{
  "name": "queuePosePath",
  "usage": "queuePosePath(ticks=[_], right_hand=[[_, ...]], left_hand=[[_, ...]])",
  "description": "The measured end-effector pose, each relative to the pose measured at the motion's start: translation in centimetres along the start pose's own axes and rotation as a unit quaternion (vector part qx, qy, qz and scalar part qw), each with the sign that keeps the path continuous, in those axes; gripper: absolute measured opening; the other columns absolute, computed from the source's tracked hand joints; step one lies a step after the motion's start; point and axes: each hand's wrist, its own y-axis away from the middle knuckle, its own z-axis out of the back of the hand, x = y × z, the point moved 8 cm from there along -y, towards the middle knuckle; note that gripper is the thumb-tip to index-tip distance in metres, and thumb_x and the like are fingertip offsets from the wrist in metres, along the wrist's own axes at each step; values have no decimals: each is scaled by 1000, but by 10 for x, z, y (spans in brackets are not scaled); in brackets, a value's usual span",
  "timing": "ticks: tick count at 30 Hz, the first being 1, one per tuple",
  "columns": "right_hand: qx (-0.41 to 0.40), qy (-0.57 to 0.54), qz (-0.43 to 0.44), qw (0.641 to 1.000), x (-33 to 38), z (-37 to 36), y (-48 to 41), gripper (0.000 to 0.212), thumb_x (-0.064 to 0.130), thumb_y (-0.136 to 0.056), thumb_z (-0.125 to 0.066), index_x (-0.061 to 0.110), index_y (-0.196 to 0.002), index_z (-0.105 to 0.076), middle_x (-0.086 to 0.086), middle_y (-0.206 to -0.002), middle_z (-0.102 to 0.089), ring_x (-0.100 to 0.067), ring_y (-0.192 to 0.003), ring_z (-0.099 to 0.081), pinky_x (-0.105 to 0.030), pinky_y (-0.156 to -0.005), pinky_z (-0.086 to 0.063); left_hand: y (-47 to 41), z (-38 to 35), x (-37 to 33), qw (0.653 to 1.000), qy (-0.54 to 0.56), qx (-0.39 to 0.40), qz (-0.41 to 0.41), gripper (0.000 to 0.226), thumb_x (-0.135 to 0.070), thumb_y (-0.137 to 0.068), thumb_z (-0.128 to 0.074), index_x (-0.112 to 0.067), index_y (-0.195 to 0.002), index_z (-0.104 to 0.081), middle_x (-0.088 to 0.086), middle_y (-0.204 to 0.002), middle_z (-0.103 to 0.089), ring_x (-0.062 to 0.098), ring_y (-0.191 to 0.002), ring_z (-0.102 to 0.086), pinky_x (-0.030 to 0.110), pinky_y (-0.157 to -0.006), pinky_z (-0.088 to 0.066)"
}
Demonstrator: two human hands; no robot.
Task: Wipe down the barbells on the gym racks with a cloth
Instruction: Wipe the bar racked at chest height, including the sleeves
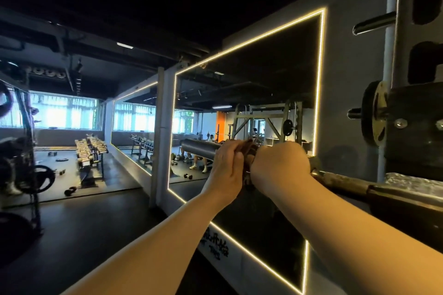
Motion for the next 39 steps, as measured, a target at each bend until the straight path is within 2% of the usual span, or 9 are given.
queuePosePath(ticks=[6,11,16,22,26,29,32,36,39], right_hand=[[32,-25,26,999,-1,-4,-7,31,28,-106,-45,9,-128,-55,-11,-119,-64,-31,-107,-62,-47,-101,-50],[56,-36,25,997,-3,-13,-20,29,27,-104,-45,7,-122,-56,-12,-110,-64,-31,-100,-63,-47,-97,-52],[53,-24,33,998,-2,-12,-22,23,25,-105,-47,12,-119,-60,-8,-107,-66,-28,-100,-63,-45,-98,-51],[43,-40,22,998,-5,-9,-14,26,27,-104,-45,11,-120,-60,-5,-98,-63,-23,-86,-60,-35,-78,-51],[17,-55,-11,998,-8,0,-4,32,34,-106,-43,12,-125,-57,-3,-95,-61,-20,-83,-57,-33,-79,-52],[15,-28,-14,999,-5,3,-1,32,36,-106,-44,12,-122,-58,-1,-85,-57,-18,-72,-53,-32,-72,-49],[5,-26,-22,999,-6,7,-3,25,34,-104,-49,15,-116,-59,1,-84,-60,-17,-74,-58,-30,-69,-49],[11,-71,-41,997,-7,2,0,19,33,-102,-51,19,-113,-57,1,-81,-59,-16,-70,-56,-28,-58,-41],[5,-59,-40,997,-8,4,-1,23,38,-104,-48,20,-115,-56,3,-80,-60,-14,-70,-59,-26,-63,-47]], left_hand=[[-17,11,19,996,-10,-37,76,23,-27,-109,-31,-25,-116,-54,-10,-106,-53,15,-107,-52,45,-99,-47],[-11,6,5,995,-15,-26,99,25,-23,-110,-31,-18,-123,-52,-2,-115,-53,14,-111,-49,36,-99,-44],[-1,9,-4,999,-12,7,49,21,-23,-110,-33,-34,-120,-48,-15,-112,-51,-4,-109,-47,18,-93,-37],[-16,13,26,995,-28,-19,89,35,-44,-101,-29,-28,-124,-50,-8,-116,-51,12,-112,-48,46,-102,-46],[-9,2,7,993,-3,-16,117,25,-25,-107,-35,-24,-129,-47,-5,-126,-45,10,-119,-42,44,-111,-40],[2,-3,-1,998,18,36,56,32,-37,-106,-30,-31,-136,-42,-6,-139,-42,14,-134,-39,48,-115,-36],[-3,8,9,998,-9,53,38,34,-45,-105,-27,-36,-135,-40,-9,-134,-43,14,-130,-42,53,-109,-43],[-5,9,12,998,-35,47,38,28,-38,-108,-30,-29,-131,-44,-7,-131,-45,13,-127,-40,52,-110,-40],[-4,2,6,998,-7,52,33,26,-33,-107,-33,-28,-130,-44,-8,-133,-42,12,-135,-36,50,-116,-35]])
